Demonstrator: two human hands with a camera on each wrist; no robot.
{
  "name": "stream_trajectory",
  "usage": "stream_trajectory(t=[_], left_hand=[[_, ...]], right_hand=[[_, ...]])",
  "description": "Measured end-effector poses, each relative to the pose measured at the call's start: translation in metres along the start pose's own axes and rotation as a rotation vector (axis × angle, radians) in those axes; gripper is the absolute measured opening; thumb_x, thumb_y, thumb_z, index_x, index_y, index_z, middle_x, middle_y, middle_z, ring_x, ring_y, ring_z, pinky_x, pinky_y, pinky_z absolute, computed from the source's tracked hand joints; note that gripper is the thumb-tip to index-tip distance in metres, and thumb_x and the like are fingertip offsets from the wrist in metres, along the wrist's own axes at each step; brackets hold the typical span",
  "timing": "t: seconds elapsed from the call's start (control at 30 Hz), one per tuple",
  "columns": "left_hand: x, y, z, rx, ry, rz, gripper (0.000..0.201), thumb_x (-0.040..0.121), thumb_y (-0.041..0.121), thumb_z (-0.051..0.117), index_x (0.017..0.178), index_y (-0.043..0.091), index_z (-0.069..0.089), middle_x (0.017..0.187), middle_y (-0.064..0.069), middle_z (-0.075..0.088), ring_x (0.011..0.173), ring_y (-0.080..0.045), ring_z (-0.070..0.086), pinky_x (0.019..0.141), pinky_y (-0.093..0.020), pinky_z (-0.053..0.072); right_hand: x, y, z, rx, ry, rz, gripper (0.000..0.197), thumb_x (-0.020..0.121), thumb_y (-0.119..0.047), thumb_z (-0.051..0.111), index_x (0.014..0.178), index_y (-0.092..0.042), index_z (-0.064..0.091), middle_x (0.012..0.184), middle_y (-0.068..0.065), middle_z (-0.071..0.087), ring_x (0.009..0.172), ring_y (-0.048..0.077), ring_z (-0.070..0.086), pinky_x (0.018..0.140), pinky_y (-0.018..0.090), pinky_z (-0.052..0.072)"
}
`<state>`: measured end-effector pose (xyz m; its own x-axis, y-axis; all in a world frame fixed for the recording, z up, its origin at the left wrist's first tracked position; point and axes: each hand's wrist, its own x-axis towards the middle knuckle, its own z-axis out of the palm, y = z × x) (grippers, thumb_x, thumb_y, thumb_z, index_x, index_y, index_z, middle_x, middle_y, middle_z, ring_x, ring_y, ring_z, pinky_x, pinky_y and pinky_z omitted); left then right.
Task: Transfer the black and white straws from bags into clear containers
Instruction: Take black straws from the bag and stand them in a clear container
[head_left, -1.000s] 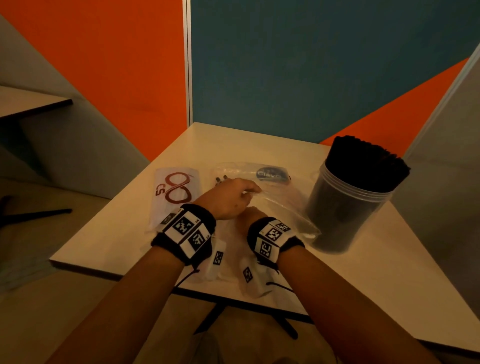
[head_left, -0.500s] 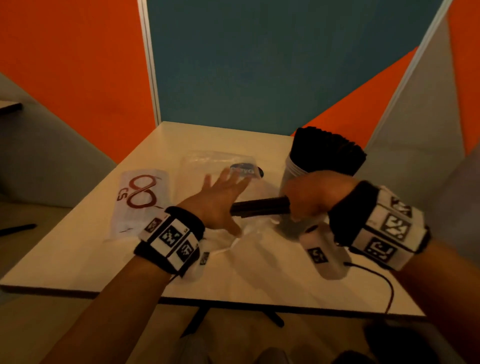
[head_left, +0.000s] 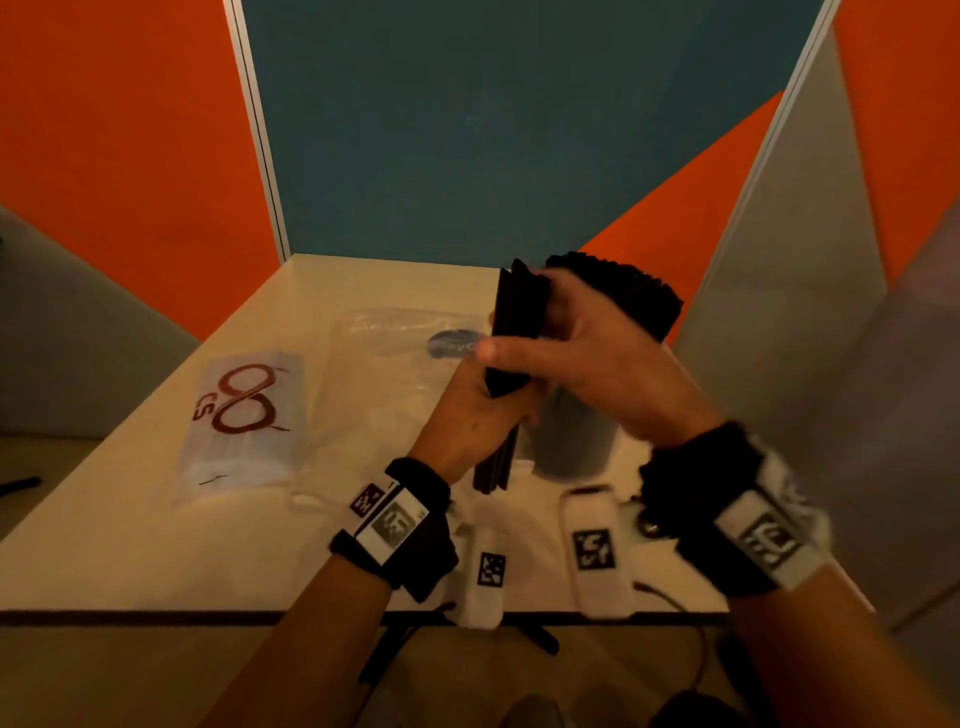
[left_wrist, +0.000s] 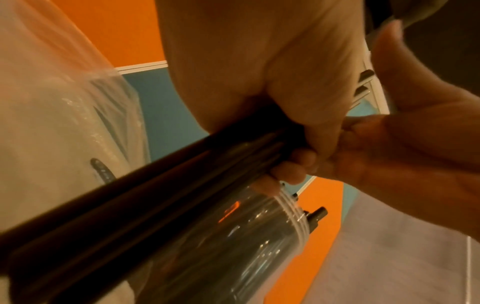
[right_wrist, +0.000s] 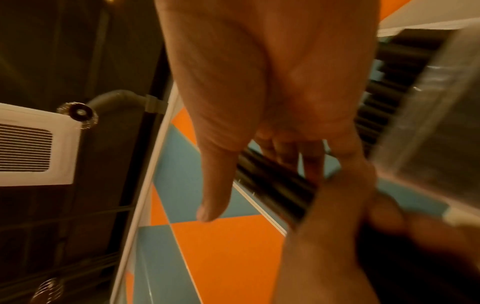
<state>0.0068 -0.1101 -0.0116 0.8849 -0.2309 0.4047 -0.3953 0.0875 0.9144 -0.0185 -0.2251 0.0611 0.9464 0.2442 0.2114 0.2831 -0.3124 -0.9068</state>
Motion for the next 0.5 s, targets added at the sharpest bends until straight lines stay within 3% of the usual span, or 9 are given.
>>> stream_trajectory(t=[0.07, 0.13, 0.2, 0.27, 0.33, 0.4, 0.43, 0.5], left_hand=[[-0.003, -0.005, 0.005, -0.013, -0.021, -0.009, 0.033, 0.087, -0.006, 0.058, 0.102, 0.022, 0.051, 0.086, 0.001, 0.062, 0.068, -0.002, 0.064, 0.061, -0.023, 0.055], [-0.007, -0.013, 0.006, 0.016, -0.059, -0.042, 0.033, 0.087, -0.005, 0.059, 0.095, 0.027, 0.056, 0.09, -0.005, 0.066, 0.077, -0.005, 0.066, 0.07, -0.023, 0.056], [-0.01, -0.021, 0.006, 0.035, -0.09, -0.097, 0.031, 0.087, -0.003, 0.06, 0.094, 0.028, 0.059, 0.094, -0.005, 0.068, 0.084, -0.005, 0.066, 0.076, -0.023, 0.055], [-0.013, -0.03, 0.005, 0.043, -0.1, -0.142, 0.033, 0.086, -0.002, 0.061, 0.099, 0.028, 0.058, 0.099, -0.002, 0.067, 0.089, -0.003, 0.066, 0.079, -0.023, 0.054], [-0.015, -0.037, 0.005, 0.055, -0.115, -0.185, 0.034, 0.084, -0.001, 0.064, 0.099, 0.029, 0.059, 0.104, -0.007, 0.067, 0.095, -0.01, 0.066, 0.085, -0.03, 0.054], [-0.016, -0.04, 0.007, 0.066, -0.104, -0.206, 0.033, 0.083, 0.001, 0.067, 0.098, 0.03, 0.059, 0.104, -0.008, 0.067, 0.098, -0.017, 0.065, 0.088, -0.038, 0.053], [-0.017, -0.041, 0.009, 0.058, -0.086, -0.197, 0.033, 0.081, 0.004, 0.068, 0.1, 0.029, 0.058, 0.103, -0.006, 0.066, 0.098, -0.015, 0.064, 0.088, -0.037, 0.053], [-0.017, -0.038, 0.01, 0.024, -0.062, -0.177, 0.032, 0.081, 0.004, 0.066, 0.108, 0.019, 0.057, 0.098, 0.0, 0.064, 0.09, -0.002, 0.065, 0.078, -0.022, 0.054]], right_hand=[[-0.002, 0.017, 0.016, 0.081, 0.089, -0.032, 0.04, 0.076, -0.019, 0.078, 0.11, -0.011, 0.06, 0.095, -0.001, 0.069, 0.088, 0.003, 0.066, 0.075, 0.02, 0.056], [-0.003, 0.029, 0.025, 0.137, 0.157, -0.055, 0.014, 0.082, -0.01, 0.072, 0.092, -0.016, 0.064, 0.08, -0.009, 0.066, 0.075, -0.002, 0.064, 0.064, 0.013, 0.051], [-0.004, 0.041, 0.03, 0.167, 0.169, -0.056, 0.02, 0.085, -0.007, 0.068, 0.081, -0.027, 0.064, 0.073, -0.017, 0.064, 0.072, -0.005, 0.061, 0.064, 0.011, 0.048], [-0.005, 0.053, 0.033, 0.164, 0.156, -0.047, 0.023, 0.085, -0.009, 0.069, 0.082, -0.031, 0.064, 0.077, -0.014, 0.062, 0.075, -0.002, 0.06, 0.069, 0.015, 0.049], [-0.008, 0.061, 0.035, 0.182, 0.166, -0.017, 0.013, 0.084, -0.013, 0.071, 0.092, -0.022, 0.066, 0.084, -0.008, 0.063, 0.08, 0.002, 0.062, 0.072, 0.019, 0.05], [-0.008, 0.065, 0.035, 0.208, 0.183, 0.022, 0.017, 0.083, -0.014, 0.071, 0.099, -0.013, 0.065, 0.086, -0.006, 0.064, 0.08, 0.002, 0.062, 0.071, 0.018, 0.051], [-0.008, 0.066, 0.035, 0.211, 0.171, 0.032, 0.016, 0.084, -0.014, 0.071, 0.098, -0.012, 0.065, 0.085, -0.006, 0.064, 0.078, 0.001, 0.062, 0.069, 0.018, 0.051], [-0.008, 0.064, 0.033, 0.184, 0.126, 0.015, 0.011, 0.085, -0.014, 0.069, 0.095, -0.015, 0.064, 0.084, -0.005, 0.064, 0.078, 0.002, 0.062, 0.071, 0.019, 0.051]])
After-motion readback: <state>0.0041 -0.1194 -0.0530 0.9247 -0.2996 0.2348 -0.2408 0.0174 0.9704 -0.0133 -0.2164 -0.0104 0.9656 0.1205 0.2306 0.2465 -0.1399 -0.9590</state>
